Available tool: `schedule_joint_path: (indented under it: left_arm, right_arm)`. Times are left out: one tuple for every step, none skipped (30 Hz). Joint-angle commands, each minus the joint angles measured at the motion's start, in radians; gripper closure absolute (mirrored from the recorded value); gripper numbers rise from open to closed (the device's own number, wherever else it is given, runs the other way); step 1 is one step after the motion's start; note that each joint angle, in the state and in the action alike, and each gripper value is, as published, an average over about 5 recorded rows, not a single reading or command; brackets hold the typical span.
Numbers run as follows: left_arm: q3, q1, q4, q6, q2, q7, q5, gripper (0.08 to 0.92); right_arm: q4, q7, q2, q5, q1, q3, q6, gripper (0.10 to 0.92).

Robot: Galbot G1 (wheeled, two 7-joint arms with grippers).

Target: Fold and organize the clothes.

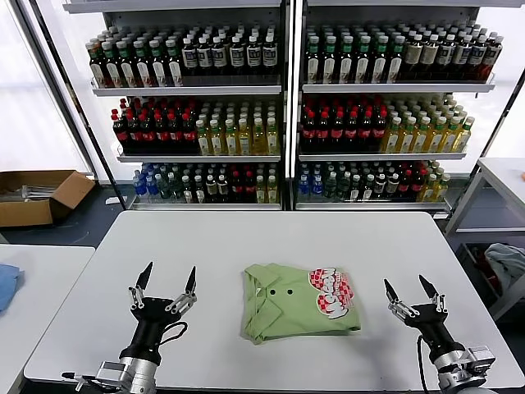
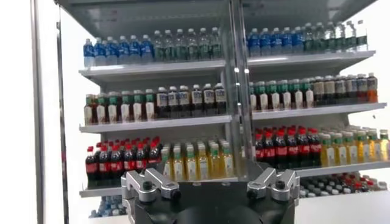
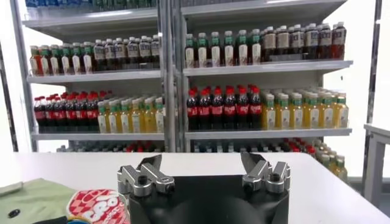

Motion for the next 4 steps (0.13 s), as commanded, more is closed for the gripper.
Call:
schedule_joint_path:
  left_arm:
    - [-0.027,0.011,-0.012,-0.025,-0.025,0.069,0.008,0.177]
    - [-0.03,0.009,-0.014,-0.025,-0.028,0.073,0.009,0.177]
    - [-0.031,0.008,-0.015,-0.024,-0.029,0.074,0.01,0.177]
    - [-0.033,0.006,-0.015,-0.024,-0.031,0.077,0.01,0.177]
  right_arm:
    - [0.01,-0.008,0.017,-0.004,-0.011,0.016,0.009,0.203]
    - [0.012,-0.008,0.02,-0.004,-0.011,0.016,0.008,0.203]
    - [0.012,-0.008,0.021,-0.005,-0.011,0.016,0.007,0.203]
    - [0.013,-0.008,0.022,-0.005,-0.011,0.017,0.007,0.203]
